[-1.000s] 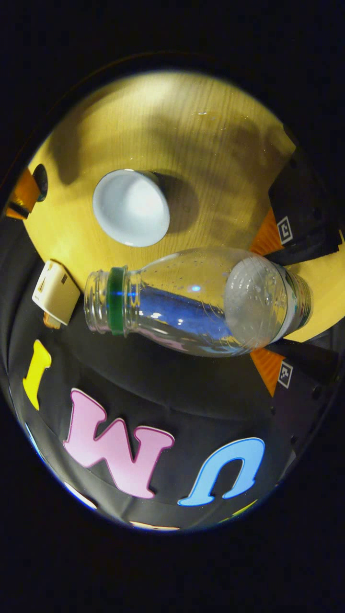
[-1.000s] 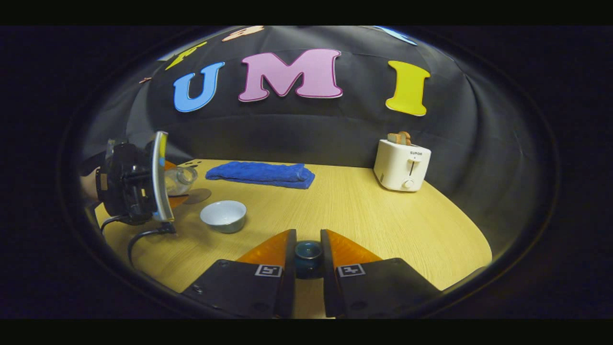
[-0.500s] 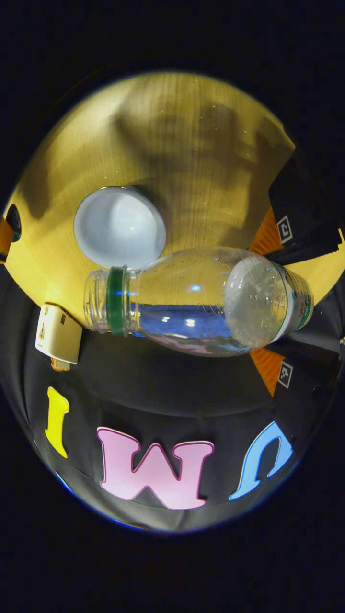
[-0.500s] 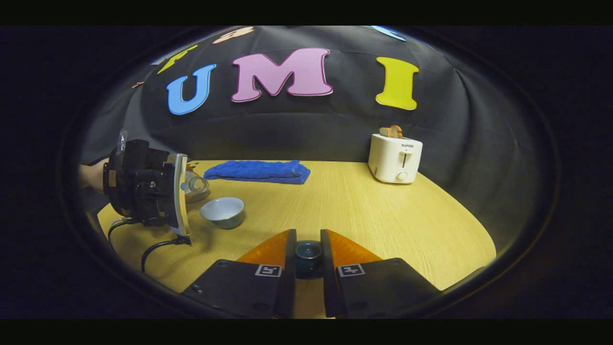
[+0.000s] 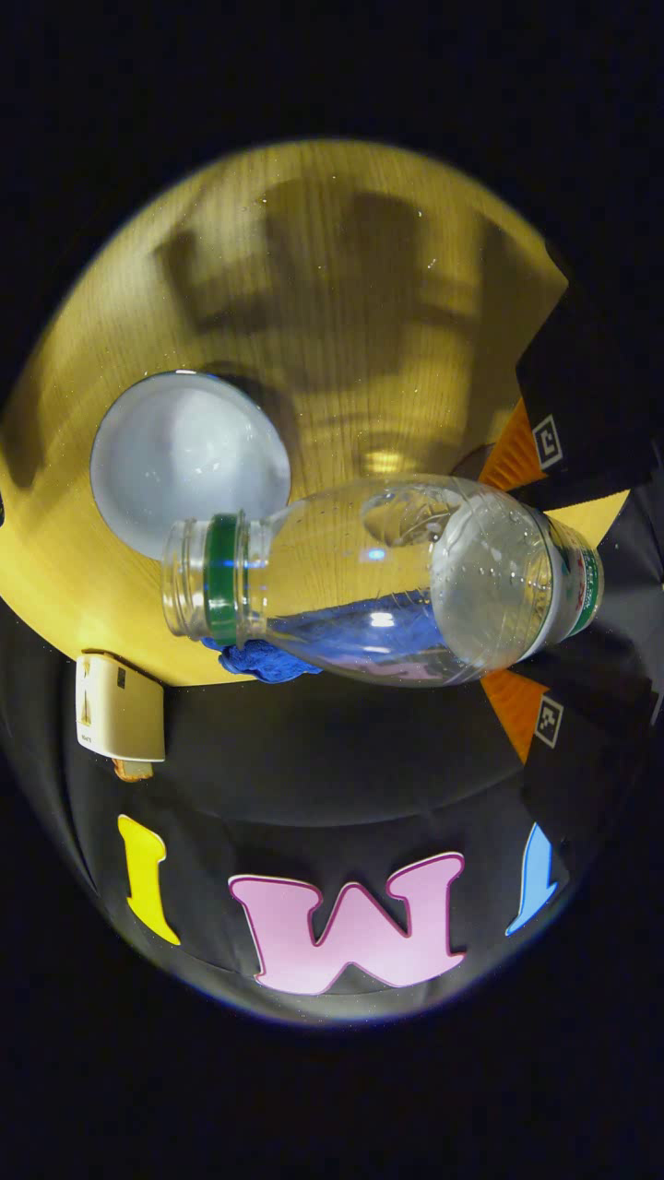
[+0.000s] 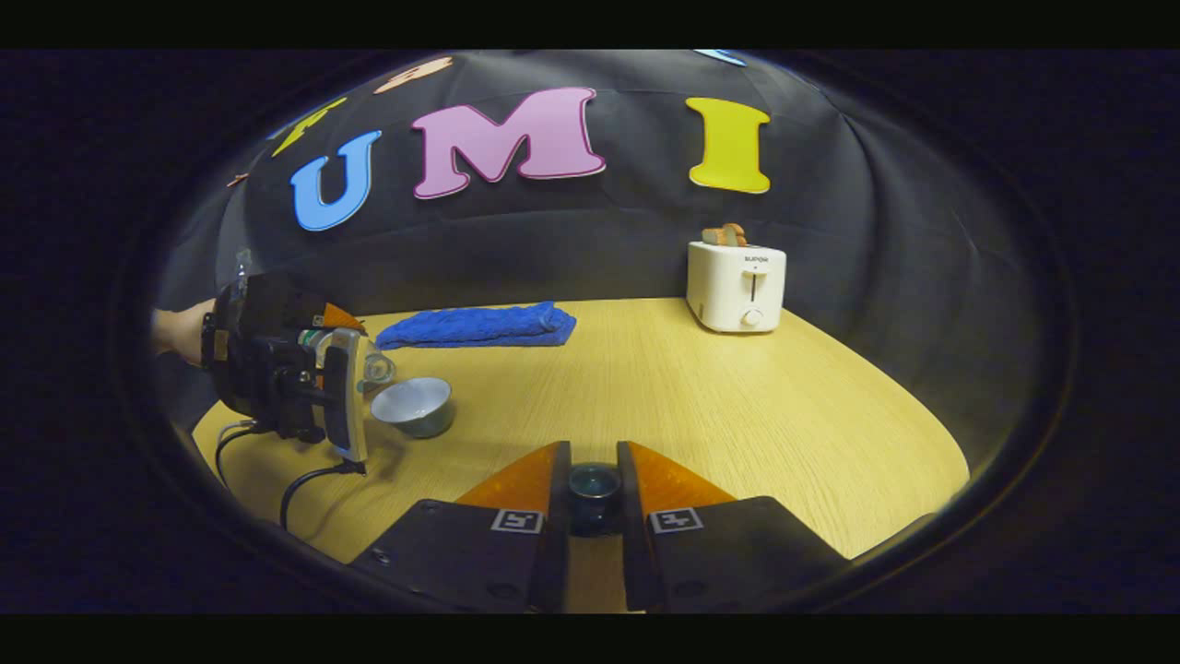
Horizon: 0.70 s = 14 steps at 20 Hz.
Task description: Open the teacup lid with one hand, grasp the water bottle and pour water into the teacup with the other hand; after pouring, place the water bottle on the coaster and then close the teacup lid.
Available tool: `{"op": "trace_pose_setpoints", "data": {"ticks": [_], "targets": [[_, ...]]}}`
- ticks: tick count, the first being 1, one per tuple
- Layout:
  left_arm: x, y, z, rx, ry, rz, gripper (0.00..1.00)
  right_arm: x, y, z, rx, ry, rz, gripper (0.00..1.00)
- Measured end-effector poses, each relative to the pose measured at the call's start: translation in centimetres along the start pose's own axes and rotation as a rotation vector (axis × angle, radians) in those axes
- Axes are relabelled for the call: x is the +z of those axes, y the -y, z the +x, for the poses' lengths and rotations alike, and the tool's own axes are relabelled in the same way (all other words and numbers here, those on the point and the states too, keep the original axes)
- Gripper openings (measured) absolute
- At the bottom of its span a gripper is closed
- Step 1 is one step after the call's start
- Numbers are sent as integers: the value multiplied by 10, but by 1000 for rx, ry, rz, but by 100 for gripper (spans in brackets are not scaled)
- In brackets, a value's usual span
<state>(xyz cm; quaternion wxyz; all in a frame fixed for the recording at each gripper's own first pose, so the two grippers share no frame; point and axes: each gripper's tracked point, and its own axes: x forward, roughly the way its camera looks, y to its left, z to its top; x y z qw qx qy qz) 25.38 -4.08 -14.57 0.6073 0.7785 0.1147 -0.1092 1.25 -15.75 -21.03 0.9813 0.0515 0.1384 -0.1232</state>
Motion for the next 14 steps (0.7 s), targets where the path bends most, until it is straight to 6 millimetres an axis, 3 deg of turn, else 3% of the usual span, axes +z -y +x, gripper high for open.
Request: {"op": "trace_pose_setpoints", "data": {"ticks": [3,4,5,14], "targets": [[1,-6,5,7,-6,51,73,-8,0,-3,8,-15,-9,28],[0,-8,4,7,-8,65,74,-11,0,-4,12,-21,-14,32],[-1,-8,5,2,-9,73,73,-13,0,-6,16,-25,-16,27],[7,-32,14,18,-6,245,74,-16,-25,-16,83,-38,1,28]]}}
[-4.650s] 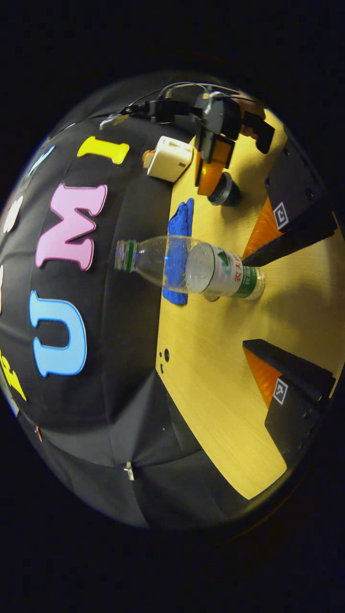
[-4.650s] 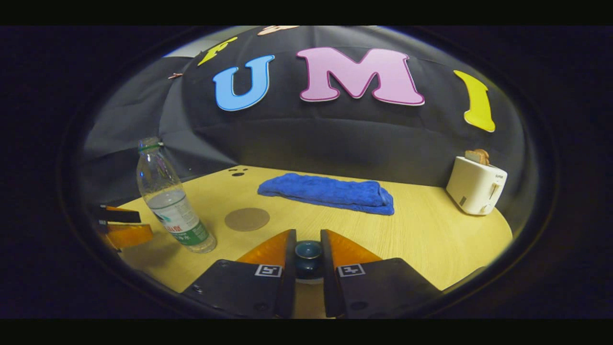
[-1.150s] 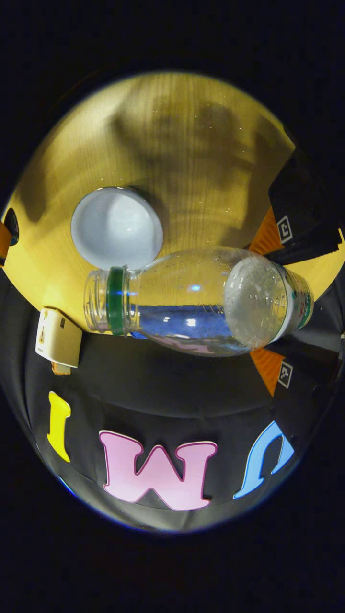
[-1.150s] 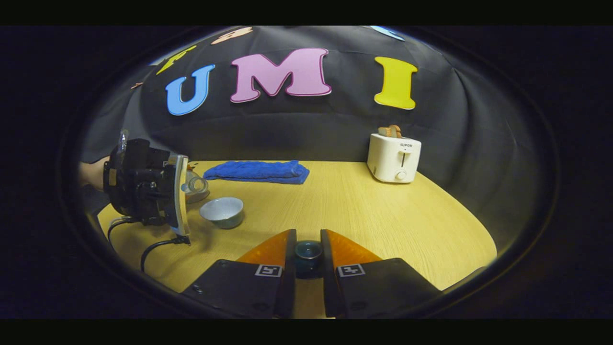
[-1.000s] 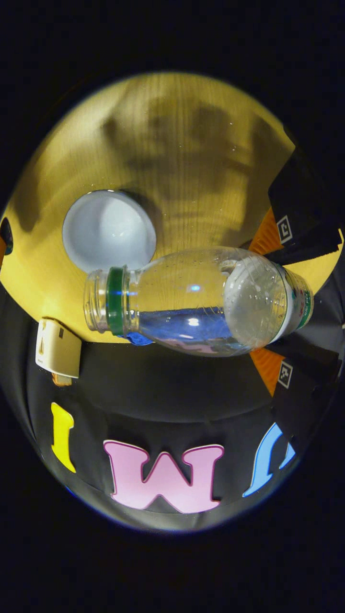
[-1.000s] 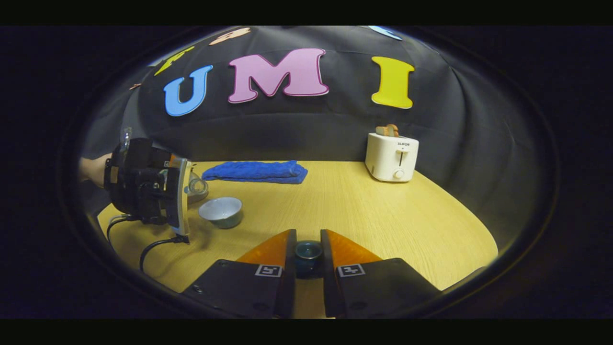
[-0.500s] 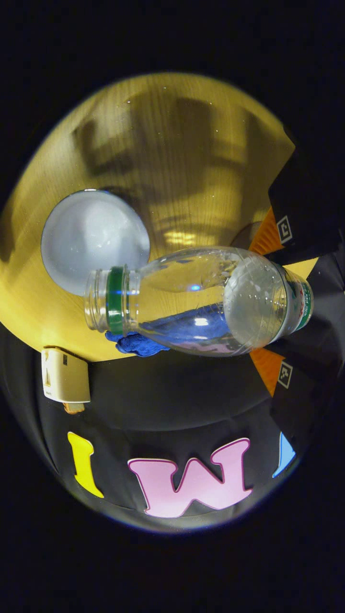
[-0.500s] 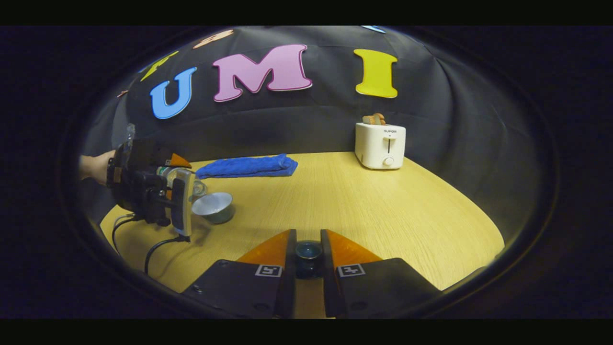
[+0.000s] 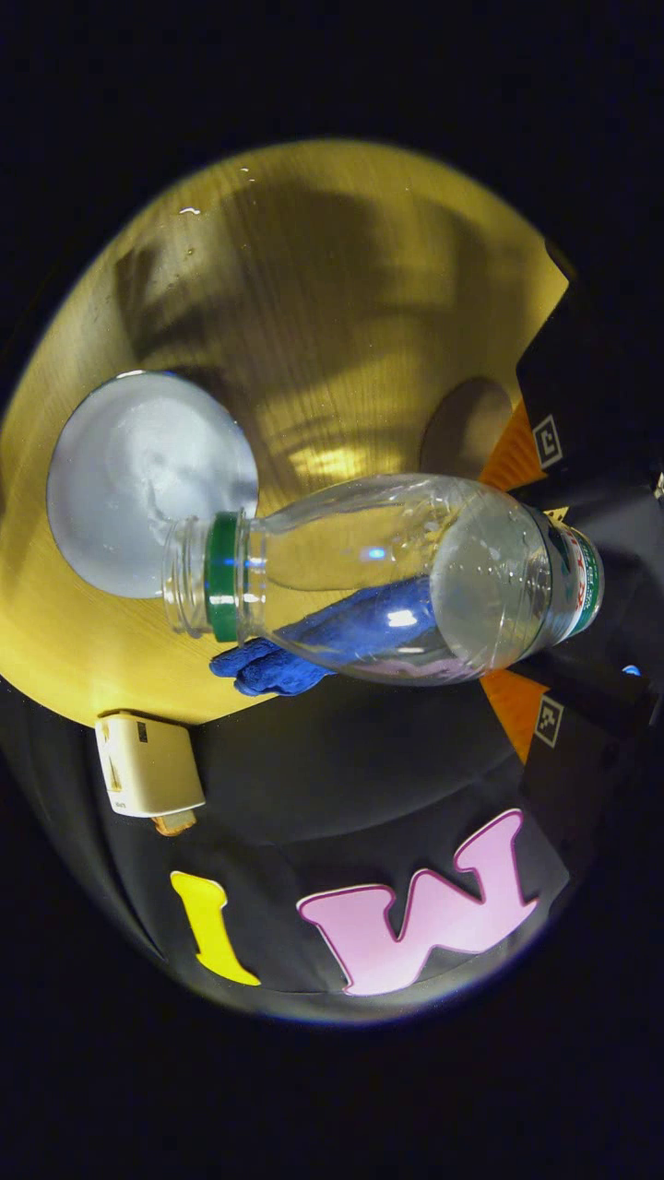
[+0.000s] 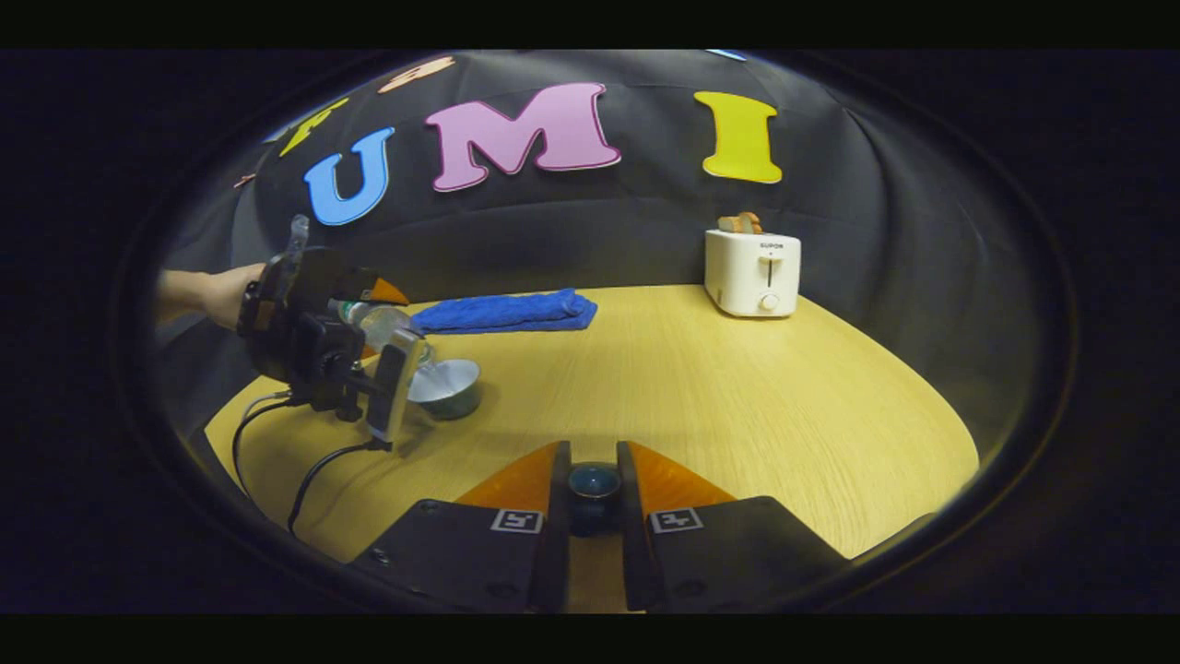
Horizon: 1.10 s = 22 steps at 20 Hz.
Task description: Open the teacup lid with one hand, grasp the water bottle and pour water into the teacup with the other hand; after pouring, place the water bottle on the coaster and then close the teacup lid.
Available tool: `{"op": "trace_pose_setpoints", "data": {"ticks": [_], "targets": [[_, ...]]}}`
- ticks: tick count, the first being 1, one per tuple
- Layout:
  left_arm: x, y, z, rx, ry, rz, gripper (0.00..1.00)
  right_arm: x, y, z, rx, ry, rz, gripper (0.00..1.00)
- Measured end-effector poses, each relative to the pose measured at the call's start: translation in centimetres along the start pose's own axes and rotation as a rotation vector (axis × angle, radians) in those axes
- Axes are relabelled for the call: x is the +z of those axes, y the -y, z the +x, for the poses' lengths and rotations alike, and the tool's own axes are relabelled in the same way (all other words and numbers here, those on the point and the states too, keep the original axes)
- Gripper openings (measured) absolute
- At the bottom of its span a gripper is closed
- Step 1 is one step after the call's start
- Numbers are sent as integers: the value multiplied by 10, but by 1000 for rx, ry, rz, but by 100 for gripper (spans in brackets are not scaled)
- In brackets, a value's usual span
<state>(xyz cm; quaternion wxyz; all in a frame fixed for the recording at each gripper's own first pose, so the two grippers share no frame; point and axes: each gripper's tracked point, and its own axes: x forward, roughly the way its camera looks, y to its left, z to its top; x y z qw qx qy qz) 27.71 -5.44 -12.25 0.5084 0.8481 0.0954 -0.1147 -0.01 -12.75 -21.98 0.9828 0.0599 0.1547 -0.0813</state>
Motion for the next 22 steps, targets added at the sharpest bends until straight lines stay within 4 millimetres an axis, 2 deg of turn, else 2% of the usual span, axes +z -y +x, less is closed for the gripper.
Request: {"op": "trace_pose_setpoints", "data": {"ticks": [5,9,16,22], "targets": [[7,-7,3,3,21,68,74,-4,-8,-6,24,-4,3,27],[4,-9,3,6,25,140,73,-7,-3,-10,21,-8,9,27],[-2,-28,3,29,37,269,74,-8,6,-13,-2,-5,9,28],[-3,-47,4,79,26,375,73,-8,-1,-17,7,-5,4,27]]}}
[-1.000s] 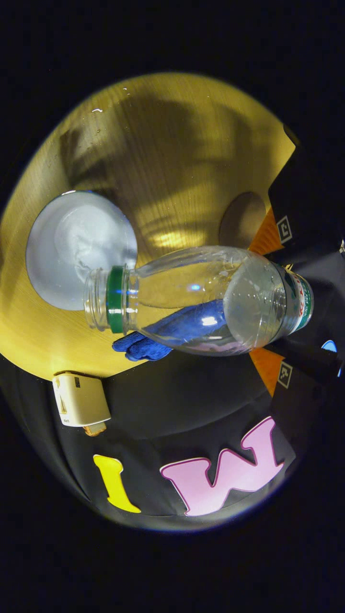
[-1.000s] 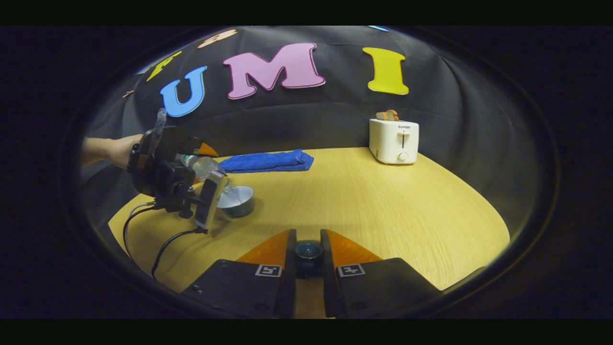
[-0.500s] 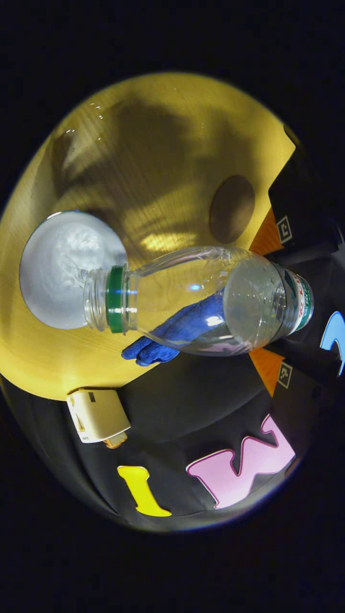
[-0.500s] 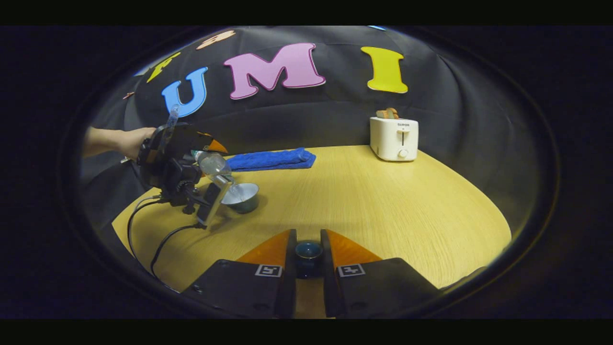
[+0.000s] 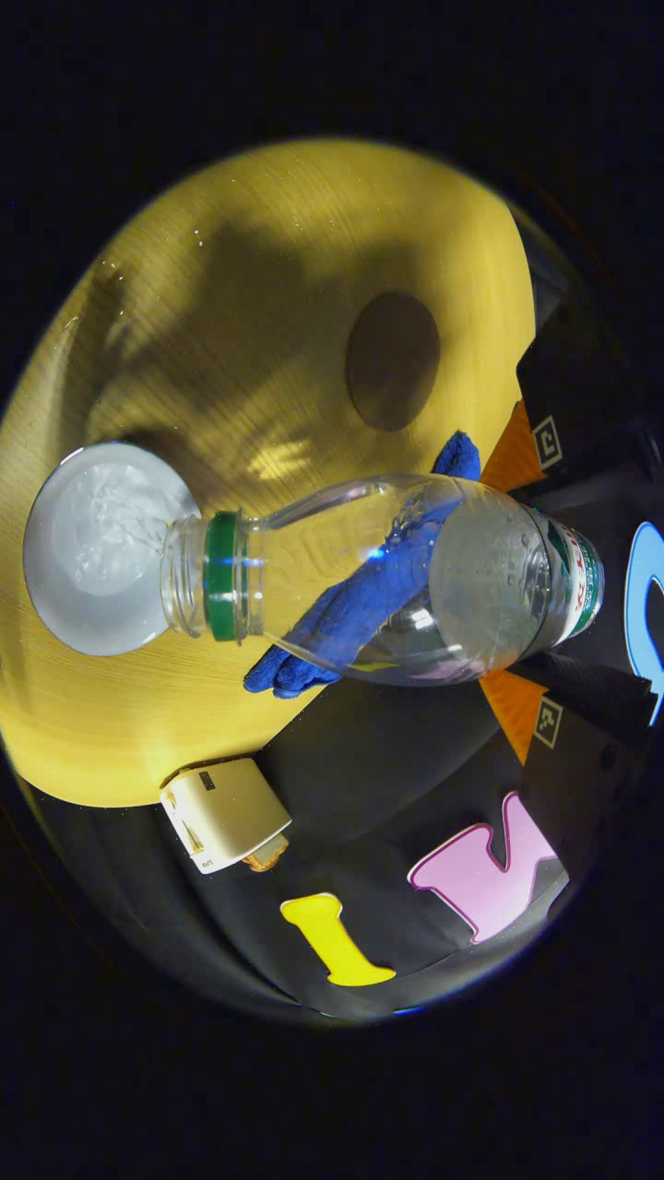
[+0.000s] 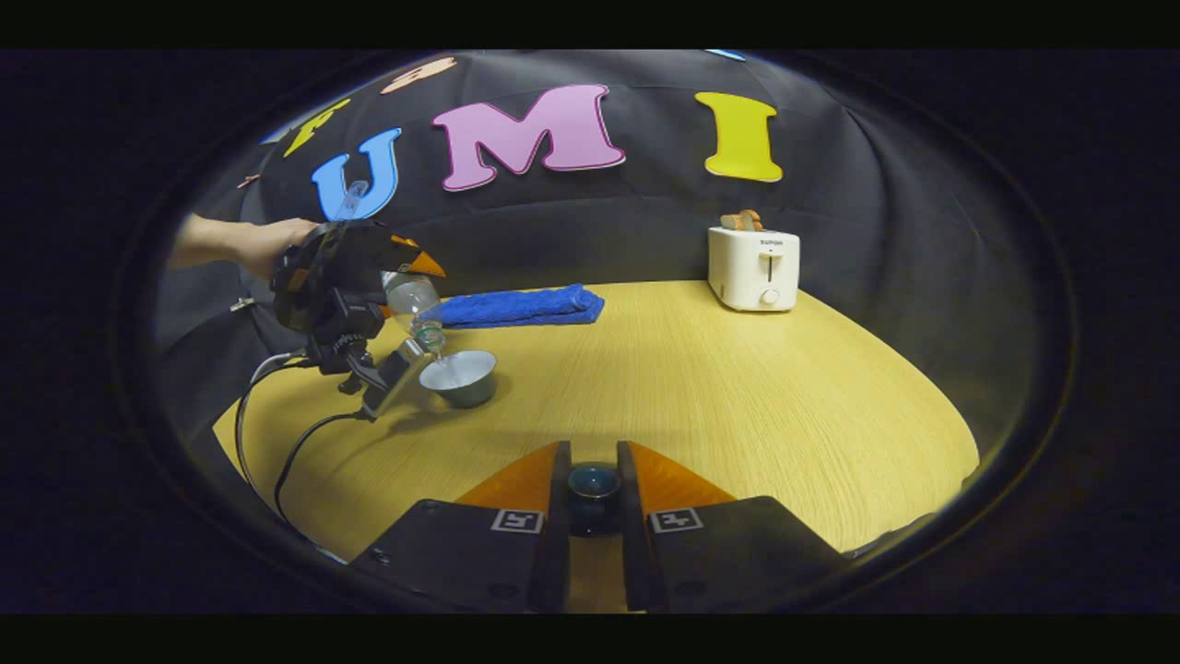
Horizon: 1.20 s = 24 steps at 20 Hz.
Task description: Open the teacup lid with one hand, grasp the water bottle and pour water into the teacup with the other hand; after pouring, place the water bottle on the coaster and then close the teacup lid.
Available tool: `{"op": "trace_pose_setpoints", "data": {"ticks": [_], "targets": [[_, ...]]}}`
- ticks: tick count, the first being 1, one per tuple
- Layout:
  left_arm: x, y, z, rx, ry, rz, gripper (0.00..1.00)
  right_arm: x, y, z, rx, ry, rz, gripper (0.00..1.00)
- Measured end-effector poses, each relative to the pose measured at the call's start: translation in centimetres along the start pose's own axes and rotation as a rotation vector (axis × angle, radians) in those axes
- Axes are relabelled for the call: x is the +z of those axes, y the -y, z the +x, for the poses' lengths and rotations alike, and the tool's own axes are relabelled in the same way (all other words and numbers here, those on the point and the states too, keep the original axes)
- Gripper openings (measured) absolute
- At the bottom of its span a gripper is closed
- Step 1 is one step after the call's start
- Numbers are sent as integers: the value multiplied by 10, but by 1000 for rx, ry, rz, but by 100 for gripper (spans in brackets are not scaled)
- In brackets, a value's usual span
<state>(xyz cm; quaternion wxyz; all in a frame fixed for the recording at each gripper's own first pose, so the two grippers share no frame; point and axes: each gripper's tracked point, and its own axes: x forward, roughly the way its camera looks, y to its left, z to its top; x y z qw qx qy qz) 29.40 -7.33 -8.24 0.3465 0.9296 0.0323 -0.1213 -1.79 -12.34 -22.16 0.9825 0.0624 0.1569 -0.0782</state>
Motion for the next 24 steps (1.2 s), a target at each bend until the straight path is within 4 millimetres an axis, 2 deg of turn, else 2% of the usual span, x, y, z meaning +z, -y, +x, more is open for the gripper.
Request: {"op": "trace_pose_setpoints", "data": {"ticks": [6,10,14,15,16,24], "targets": [[3,-19,-5,75,9,50,73,9,-7,0,7,13,14,27],[-3,-31,-7,98,4,61,74,19,-6,-3,8,22,4,28],[0,-35,-9,119,17,67,73,21,-4,-3,1,24,7,28],[2,-34,-9,122,21,72,73,20,-4,-3,-2,24,10,30],[3,-36,-8,128,23,74,73,19,-3,-3,-4,23,14,28],[9,-39,-7,147,42,76,73,19,-7,-3,-2,17,19,28]]}}
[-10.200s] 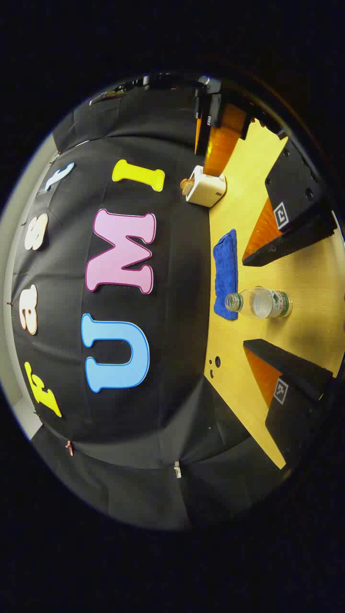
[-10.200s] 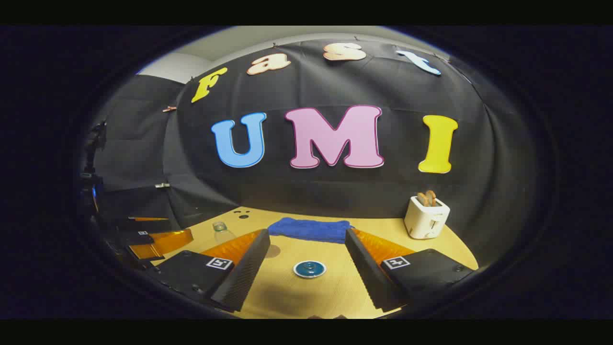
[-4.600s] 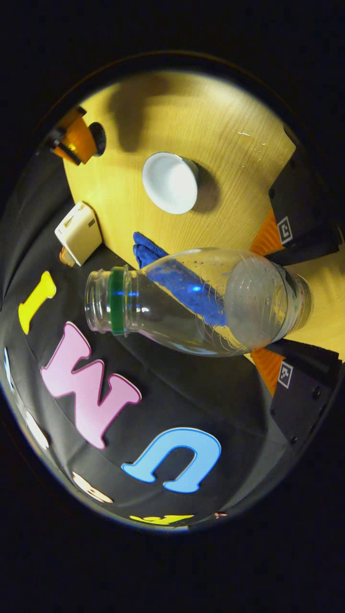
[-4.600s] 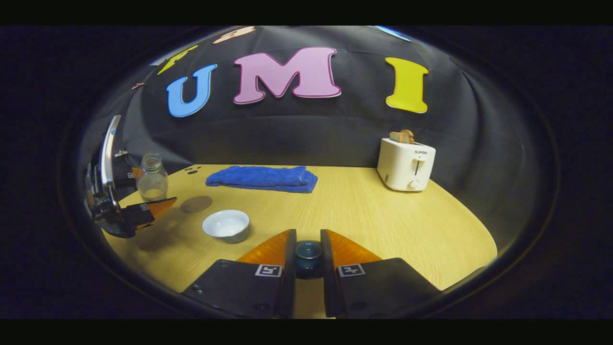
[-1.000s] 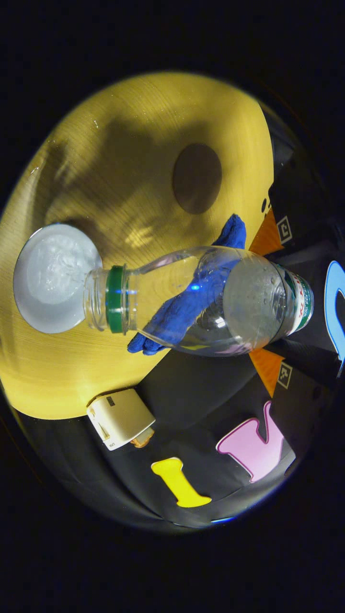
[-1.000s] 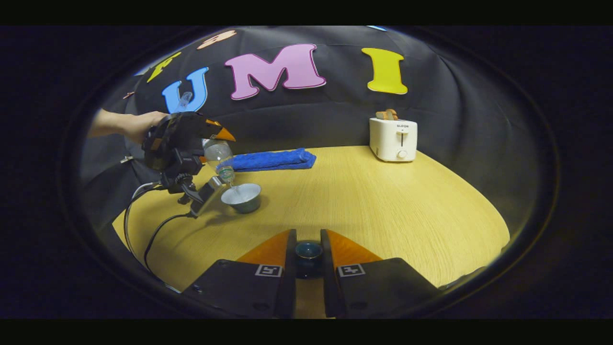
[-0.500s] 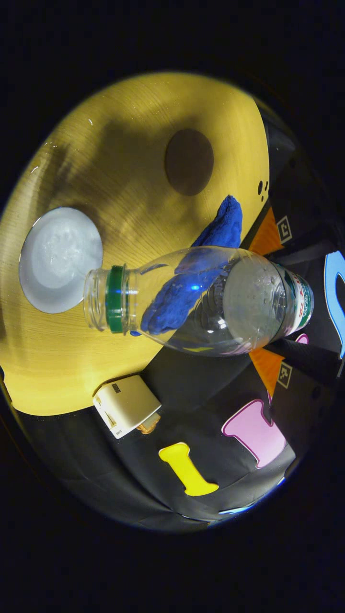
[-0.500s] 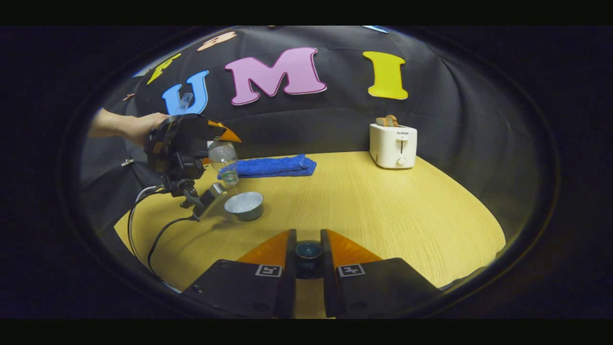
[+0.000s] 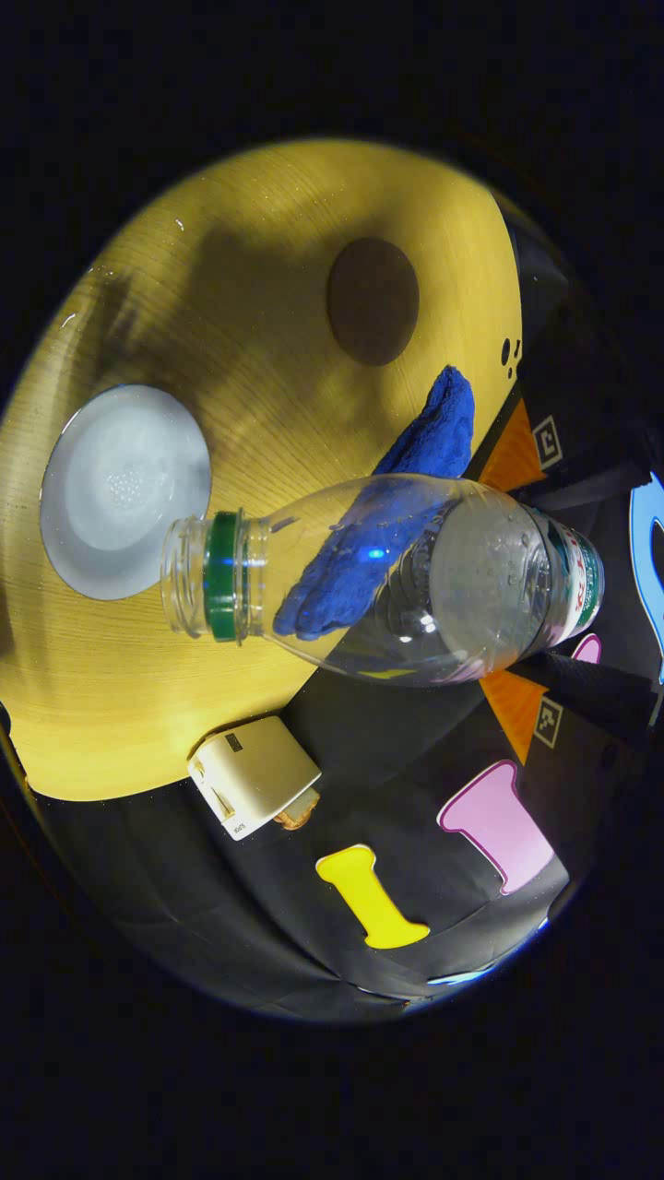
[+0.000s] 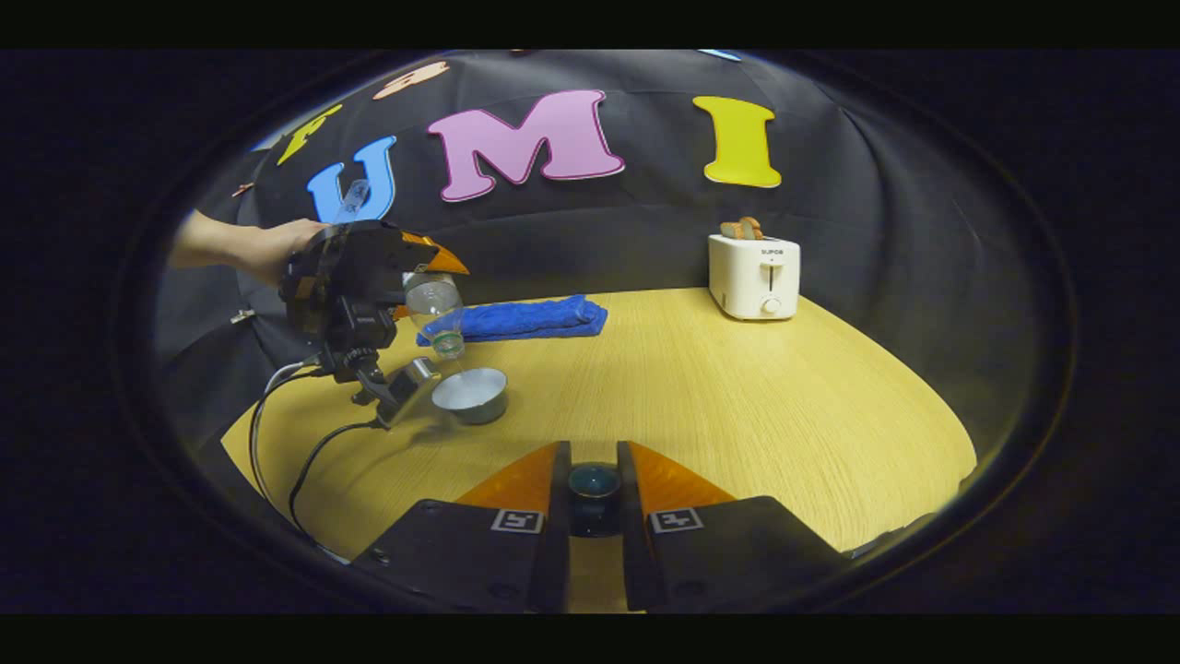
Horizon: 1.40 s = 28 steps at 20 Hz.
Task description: Open the teacup lid with one hand, grasp the water bottle and pour water into the teacup with the other hand; after pouring, place the water bottle on the coaster and then close the teacup lid.
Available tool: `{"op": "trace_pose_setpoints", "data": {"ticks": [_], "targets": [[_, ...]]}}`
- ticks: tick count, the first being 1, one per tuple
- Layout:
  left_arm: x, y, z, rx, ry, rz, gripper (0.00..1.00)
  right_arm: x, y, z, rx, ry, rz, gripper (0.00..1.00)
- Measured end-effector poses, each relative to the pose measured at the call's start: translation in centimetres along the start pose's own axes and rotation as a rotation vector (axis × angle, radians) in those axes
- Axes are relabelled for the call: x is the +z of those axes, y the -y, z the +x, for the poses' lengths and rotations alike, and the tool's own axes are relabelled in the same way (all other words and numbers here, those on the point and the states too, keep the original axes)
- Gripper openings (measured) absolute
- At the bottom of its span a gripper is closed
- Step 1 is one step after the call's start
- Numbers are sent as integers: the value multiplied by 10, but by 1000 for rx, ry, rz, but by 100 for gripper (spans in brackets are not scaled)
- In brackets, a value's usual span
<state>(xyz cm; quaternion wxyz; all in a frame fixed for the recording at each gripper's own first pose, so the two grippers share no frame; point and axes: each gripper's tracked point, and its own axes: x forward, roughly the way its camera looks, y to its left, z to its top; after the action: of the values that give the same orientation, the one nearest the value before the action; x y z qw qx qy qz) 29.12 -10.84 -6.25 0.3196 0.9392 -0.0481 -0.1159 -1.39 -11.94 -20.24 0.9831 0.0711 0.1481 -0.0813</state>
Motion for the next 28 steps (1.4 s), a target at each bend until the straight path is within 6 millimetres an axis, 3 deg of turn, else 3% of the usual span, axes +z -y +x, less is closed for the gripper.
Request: {"op": "trace_pose_setpoints", "data": {"ticks": [6,10,15,20,24,28], "targets": [[2,0,2,19,10,7,73,3,3,4,-4,0,7,27],[2,1,6,7,6,-140,73,6,0,5,6,-5,2,27],[-6,9,-14,41,-7,-271,74,29,-5,9,24,7,-19,27],[-20,26,-37,-2,-15,-600,74,69,-16,15,44,45,-43,27],[-34,43,-60,-69,-13,-1051,74,96,-30,21,64,71,-96,28],[-33,48,-58,-48,-25,-1452,74,116,-53,27,102,92,-144,27]]}}
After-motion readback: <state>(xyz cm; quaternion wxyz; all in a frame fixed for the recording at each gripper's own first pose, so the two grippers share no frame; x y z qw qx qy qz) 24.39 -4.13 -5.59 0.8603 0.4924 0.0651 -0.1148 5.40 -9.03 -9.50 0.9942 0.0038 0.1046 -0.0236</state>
